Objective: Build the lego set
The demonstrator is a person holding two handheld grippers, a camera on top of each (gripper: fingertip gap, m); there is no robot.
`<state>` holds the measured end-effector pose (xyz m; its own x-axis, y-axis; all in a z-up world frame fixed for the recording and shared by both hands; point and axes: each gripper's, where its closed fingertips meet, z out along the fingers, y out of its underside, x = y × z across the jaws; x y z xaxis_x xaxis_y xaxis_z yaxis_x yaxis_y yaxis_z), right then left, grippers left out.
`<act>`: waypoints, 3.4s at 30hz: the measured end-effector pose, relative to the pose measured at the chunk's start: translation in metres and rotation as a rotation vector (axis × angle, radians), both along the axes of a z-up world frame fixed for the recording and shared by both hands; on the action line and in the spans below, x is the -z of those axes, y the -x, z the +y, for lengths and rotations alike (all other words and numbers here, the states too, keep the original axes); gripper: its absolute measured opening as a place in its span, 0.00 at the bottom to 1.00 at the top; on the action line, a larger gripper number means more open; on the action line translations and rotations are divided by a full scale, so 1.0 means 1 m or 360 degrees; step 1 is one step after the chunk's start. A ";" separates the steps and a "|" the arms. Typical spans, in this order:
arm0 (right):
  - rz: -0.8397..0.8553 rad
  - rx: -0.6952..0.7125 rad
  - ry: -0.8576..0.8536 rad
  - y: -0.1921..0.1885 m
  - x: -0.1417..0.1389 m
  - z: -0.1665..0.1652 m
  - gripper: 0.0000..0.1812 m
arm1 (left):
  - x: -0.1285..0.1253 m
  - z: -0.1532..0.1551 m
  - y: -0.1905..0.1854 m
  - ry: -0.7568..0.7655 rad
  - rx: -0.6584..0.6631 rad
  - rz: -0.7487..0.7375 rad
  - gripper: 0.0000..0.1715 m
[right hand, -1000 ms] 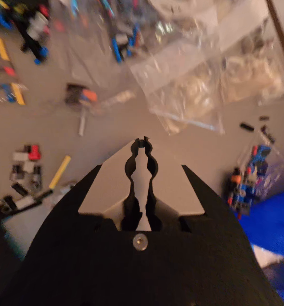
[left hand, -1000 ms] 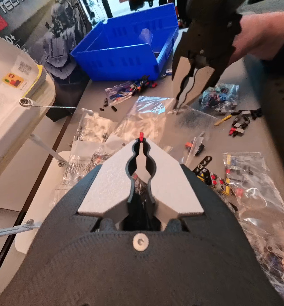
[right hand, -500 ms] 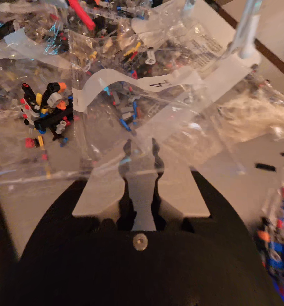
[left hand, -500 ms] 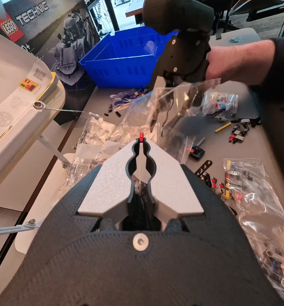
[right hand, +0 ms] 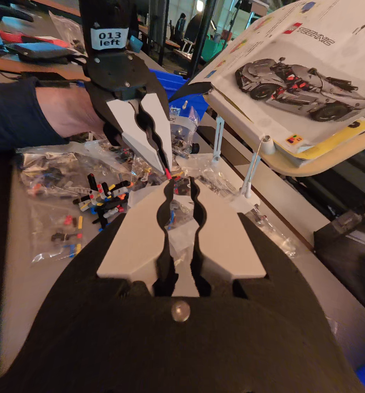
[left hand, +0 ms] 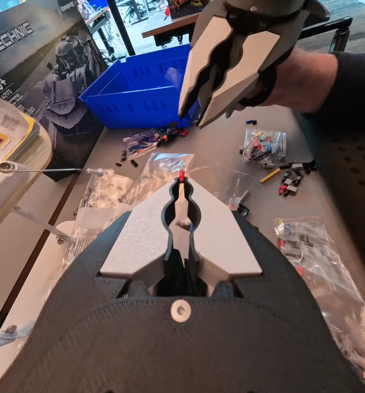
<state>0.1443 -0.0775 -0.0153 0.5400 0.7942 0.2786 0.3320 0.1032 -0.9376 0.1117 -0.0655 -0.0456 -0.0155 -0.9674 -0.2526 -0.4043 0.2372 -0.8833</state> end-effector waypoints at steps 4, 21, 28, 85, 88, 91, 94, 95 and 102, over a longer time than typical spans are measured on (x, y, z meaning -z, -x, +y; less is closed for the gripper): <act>-0.0154 -0.0052 0.0150 0.011 0.030 0.001 0.11 | -0.001 -0.011 -0.009 -0.0002 0.0066 -0.0024 0.02; -0.0359 0.0572 0.0581 -0.091 0.082 0.039 0.01 | 0.009 0.011 -0.012 -0.0001 -0.0127 0.0035 0.08; -0.0482 0.0250 0.0934 -0.039 0.133 0.030 0.01 | 0.015 0.044 0.014 0.0090 -0.0336 0.0066 0.09; 0.0367 0.0123 0.0916 -0.028 0.050 0.061 0.14 | -0.046 0.086 0.073 0.0783 -0.0301 -0.0979 0.00; 0.0424 0.0123 0.0935 -0.033 0.048 0.061 0.14 | -0.043 0.102 0.090 0.0791 -0.0425 -0.1010 0.00; 0.0369 0.0047 0.0944 -0.024 0.049 0.054 0.14 | -0.028 0.123 0.107 0.0922 -0.0589 -0.1027 0.00; 0.0231 0.0037 0.0931 -0.013 0.060 0.052 0.14 | -0.042 0.120 0.112 0.0863 -0.0565 -0.1067 0.00; 0.0218 0.0025 0.0938 -0.010 0.061 0.051 0.15 | -0.043 0.117 0.111 0.0877 -0.0522 -0.1064 0.00; 0.0089 -0.0016 0.0896 -0.023 0.055 0.033 0.18 | -0.057 0.098 0.105 0.0867 -0.0324 -0.1100 0.00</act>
<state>0.1668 -0.0444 -0.0702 0.5331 0.8174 -0.2181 0.2821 -0.4148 -0.8651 0.0070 0.0329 0.0116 0.1542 -0.9233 0.3518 0.2699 -0.3031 -0.9139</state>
